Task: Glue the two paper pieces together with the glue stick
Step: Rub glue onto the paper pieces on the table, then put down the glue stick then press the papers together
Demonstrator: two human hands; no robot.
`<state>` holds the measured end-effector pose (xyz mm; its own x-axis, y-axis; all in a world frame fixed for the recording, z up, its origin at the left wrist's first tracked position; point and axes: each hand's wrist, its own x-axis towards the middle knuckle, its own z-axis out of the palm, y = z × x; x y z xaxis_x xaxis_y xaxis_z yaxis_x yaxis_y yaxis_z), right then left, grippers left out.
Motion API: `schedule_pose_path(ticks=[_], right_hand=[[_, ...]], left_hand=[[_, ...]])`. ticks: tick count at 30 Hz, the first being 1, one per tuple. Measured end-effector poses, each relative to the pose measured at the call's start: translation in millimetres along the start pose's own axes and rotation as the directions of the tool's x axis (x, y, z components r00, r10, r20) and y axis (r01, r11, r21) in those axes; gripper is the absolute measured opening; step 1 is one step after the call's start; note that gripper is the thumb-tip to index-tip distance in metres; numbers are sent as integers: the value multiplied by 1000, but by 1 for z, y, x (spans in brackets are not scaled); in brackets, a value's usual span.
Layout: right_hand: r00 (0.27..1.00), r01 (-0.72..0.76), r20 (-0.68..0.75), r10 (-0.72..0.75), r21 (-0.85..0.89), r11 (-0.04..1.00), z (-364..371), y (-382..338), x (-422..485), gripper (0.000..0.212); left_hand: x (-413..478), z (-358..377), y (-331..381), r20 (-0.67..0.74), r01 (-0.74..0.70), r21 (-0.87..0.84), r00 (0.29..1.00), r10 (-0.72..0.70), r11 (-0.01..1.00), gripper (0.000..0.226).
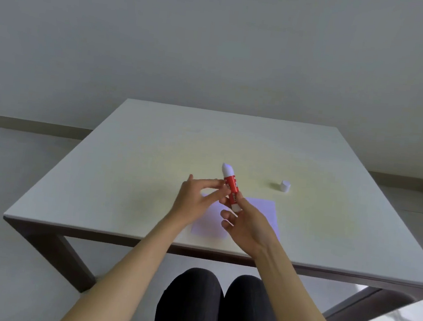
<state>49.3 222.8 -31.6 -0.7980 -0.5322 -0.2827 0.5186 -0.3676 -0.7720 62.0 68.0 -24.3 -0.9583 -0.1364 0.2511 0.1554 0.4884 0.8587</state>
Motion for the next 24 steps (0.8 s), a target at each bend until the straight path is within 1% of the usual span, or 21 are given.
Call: schedule_pose_path(ticks=[2,4,5,6,7,8,9,10,11,12,14,15,16,18,20,22,24], right_hand=[[1000,14,0,-13,-35,999,5,3,1,25],[999,34,-20,-37,-124,992,9,3,-1,28],[997,50,-53,-63,-226,973,11,4,-1,31],[989,62,-99,-105,-365,929,14,5,-2,35],[974,72,-146,-170,-516,854,16,7,-2,38],[951,83,-171,-258,-661,745,16,11,-2,41],[923,98,-154,-351,-790,605,16,16,-1,43],[903,116,-97,-419,-884,453,16,21,-2,43],[895,129,-23,-446,-942,309,16,26,-4,42],[895,140,49,-443,-975,175,17,31,-6,43],[896,159,173,-409,-985,-68,17,42,-10,46],[889,173,227,-397,-971,-168,17,46,-12,47],[881,186,271,-388,-952,-244,18,49,-14,47],[862,204,332,-383,-919,-338,20,53,-17,47],[828,217,400,-394,-875,-432,21,54,-20,46],[778,186,460,-428,-819,-543,20,56,-23,44],[770,149,475,-426,-783,-604,22,57,-25,43]], left_hand=[[-1,3,9,-65,57,-123,996,-66,991,8],[0,1,10,-91,111,-222,987,-134,969,5],[2,-2,11,-116,127,-240,981,-158,963,5],[6,-7,11,-159,135,-236,972,-175,962,6],[12,-13,11,-215,139,-210,959,-185,968,6],[20,-19,11,-275,147,-165,943,-188,975,7],[27,-26,11,-331,160,-107,925,-187,981,11],[35,-32,11,-380,177,-47,907,-182,983,14],[42,-38,10,-417,193,9,892,-171,981,15],[48,-41,9,-441,207,58,883,-161,977,15],[56,-44,2,-457,239,134,876,-155,962,16],[59,-43,-2,-459,257,157,874,-160,954,17],[61,-43,-7,-464,273,168,870,-169,947,17],[61,-42,-15,-471,300,168,861,-191,939,18],[60,-41,-22,-468,314,160,859,-208,936,18],[59,-40,-26,-467,322,155,857,-218,934,18],[58,-38,-30,-468,333,152,853,-229,930,18]])
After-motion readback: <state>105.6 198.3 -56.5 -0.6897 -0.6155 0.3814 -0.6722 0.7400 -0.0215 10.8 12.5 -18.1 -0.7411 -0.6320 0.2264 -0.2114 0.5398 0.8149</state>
